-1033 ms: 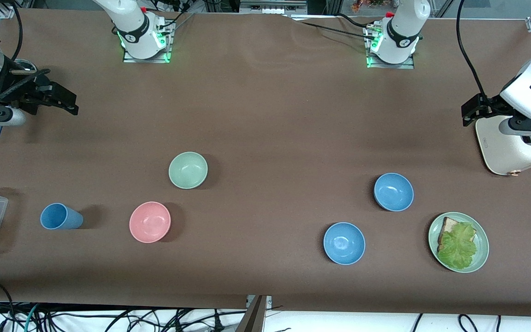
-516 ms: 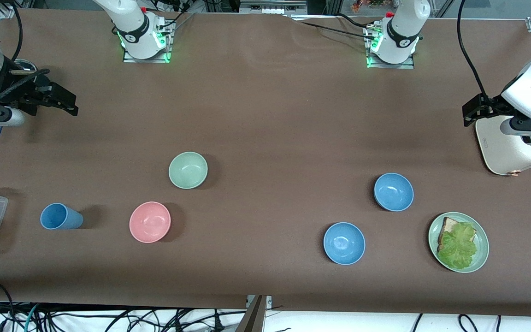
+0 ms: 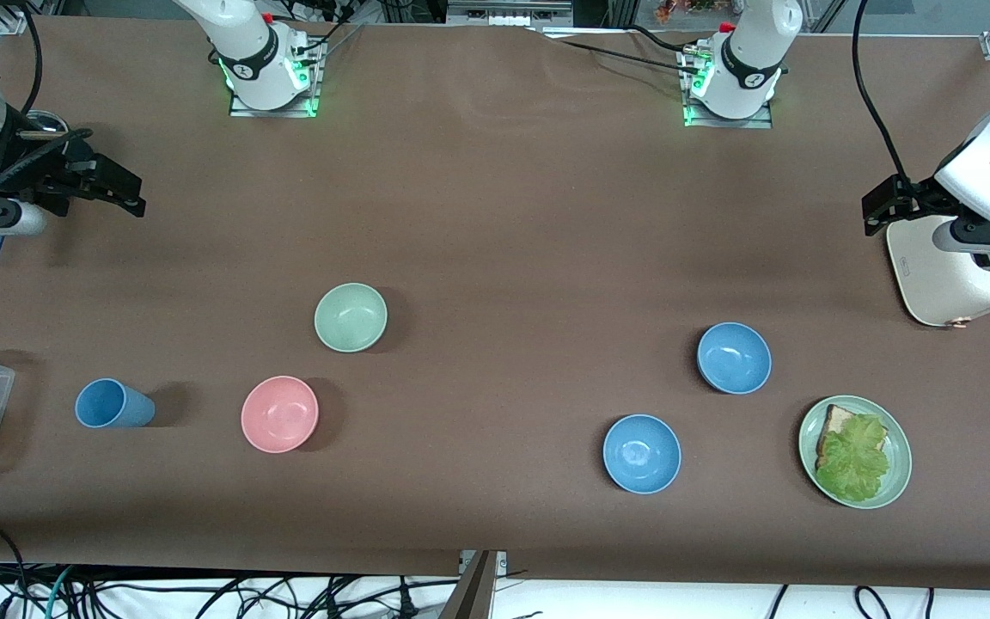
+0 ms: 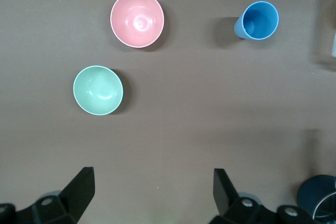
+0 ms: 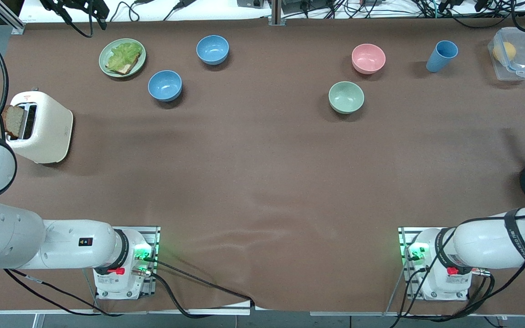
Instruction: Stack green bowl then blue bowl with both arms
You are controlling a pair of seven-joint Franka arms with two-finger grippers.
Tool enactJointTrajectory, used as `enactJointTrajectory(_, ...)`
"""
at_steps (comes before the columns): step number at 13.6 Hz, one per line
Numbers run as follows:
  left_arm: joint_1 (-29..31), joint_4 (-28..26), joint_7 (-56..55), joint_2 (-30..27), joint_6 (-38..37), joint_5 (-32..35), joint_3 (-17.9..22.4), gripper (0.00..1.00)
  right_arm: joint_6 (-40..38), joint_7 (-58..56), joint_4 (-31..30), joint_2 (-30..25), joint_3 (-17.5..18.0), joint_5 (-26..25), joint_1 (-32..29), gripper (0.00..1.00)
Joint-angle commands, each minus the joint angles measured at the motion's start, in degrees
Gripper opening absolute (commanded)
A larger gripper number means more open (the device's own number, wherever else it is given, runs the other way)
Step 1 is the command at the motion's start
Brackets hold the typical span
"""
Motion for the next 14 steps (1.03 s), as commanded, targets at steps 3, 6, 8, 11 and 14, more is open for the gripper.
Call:
enactJointTrajectory(3, 0.35, 1.84, 0.66, 0.70, -1.98, 0.32, -0.25, 1.00, 1.24, 0.62, 0.75, 0.70, 0.01, 0.73, -0.03, 1.00)
enactJointTrajectory(6, 0.26, 1.84, 0.66, 0.61, -1.98, 0.32, -0.43, 1.00, 1.33, 0.80, 0.66, 0.70, -0.08, 0.64, -0.12, 1.00)
enactJointTrajectory(8, 0.26, 1.84, 0.66, 0.61, -2.07, 0.32, -0.43, 1.00, 1.24, 0.80, 0.66, 0.70, -0.08, 0.64, -0.12, 1.00)
enactJointTrajectory(11, 0.26, 1.93, 0.66, 0.61, -2.07, 0.32, -0.51, 1.00, 1.24, 0.71, 0.66, 0.79, -0.25, 0.64, -0.30, 1.00)
enactJointTrajectory(14, 0.26, 1.93, 0.57, 0.61, -2.07, 0.32, -0.51, 1.00, 0.89, -0.34, 0.66, 1.50, -0.26, 0.20, -0.30, 1.00)
